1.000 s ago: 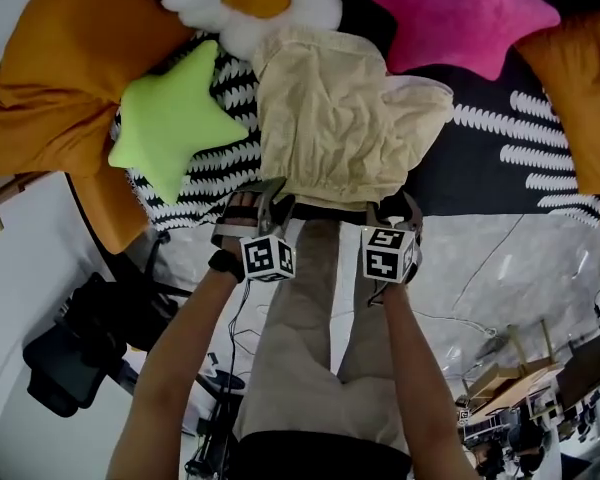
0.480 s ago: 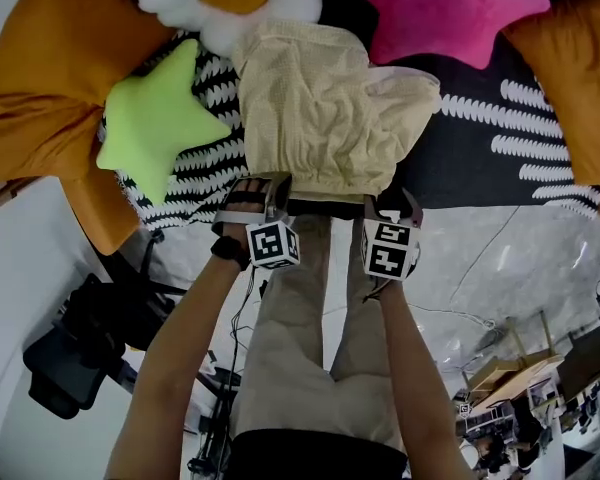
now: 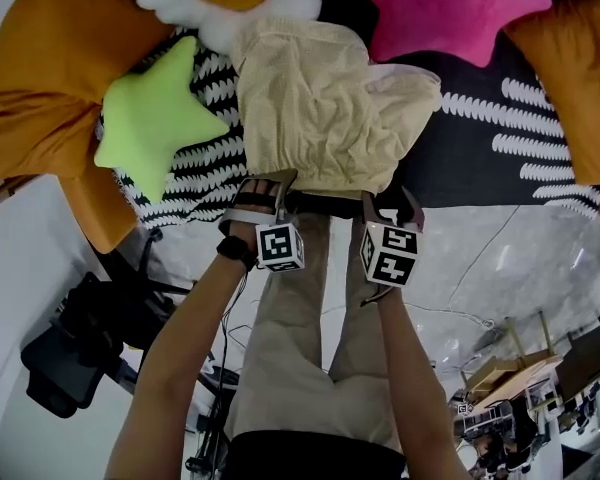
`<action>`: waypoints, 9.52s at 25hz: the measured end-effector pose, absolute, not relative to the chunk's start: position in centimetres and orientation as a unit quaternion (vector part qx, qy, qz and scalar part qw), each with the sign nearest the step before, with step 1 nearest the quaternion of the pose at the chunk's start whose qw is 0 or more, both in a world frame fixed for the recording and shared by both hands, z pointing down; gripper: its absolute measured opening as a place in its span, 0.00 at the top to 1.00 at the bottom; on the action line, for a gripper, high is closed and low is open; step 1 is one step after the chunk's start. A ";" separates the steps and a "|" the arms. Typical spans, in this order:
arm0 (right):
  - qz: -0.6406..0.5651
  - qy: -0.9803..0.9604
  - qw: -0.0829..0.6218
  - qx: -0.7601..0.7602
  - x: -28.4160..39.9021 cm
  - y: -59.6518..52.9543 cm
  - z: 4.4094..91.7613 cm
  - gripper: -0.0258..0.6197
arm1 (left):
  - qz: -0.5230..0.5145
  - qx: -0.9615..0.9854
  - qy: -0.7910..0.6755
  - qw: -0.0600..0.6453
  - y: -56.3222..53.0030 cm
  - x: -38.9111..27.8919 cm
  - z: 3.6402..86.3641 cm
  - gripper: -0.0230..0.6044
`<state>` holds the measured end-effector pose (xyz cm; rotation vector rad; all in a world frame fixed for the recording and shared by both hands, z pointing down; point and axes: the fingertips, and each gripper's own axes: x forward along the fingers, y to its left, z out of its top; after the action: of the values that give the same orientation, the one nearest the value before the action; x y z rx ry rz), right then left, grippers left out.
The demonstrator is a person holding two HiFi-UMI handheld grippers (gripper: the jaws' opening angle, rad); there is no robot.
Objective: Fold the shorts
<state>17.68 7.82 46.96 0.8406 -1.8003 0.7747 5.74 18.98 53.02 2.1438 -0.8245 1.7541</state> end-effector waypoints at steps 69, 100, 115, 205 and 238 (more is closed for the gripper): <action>-0.137 -0.741 0.654 -0.068 19.2 3.0 46.7 0.38 | 0.323 0.628 -0.552 0.442 25.5 0.6 49.7 0.51; -0.525 -0.636 0.465 -0.321 24.0 -13.6 53.2 0.73 | 0.520 0.488 -0.609 0.348 17.9 12.8 55.5 0.69; -0.540 -0.639 0.461 -0.294 22.1 -12.3 53.9 0.90 | 0.533 0.544 -0.559 0.328 18.8 10.9 54.6 0.63; -0.538 -0.590 0.513 -0.315 10.3 -8.2 50.4 0.57 | 0.462 0.631 -0.523 0.339 25.8 17.4 49.1 0.58; -0.083 -0.866 0.461 -0.173 8.9 9.7 65.7 0.27 | 0.648 0.733 -0.153 0.136 15.2 0.8 64.7 0.29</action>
<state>8.93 9.72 65.67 -0.4259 -2.1317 -0.2031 0.79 15.23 64.74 2.1238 -0.4444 1.8778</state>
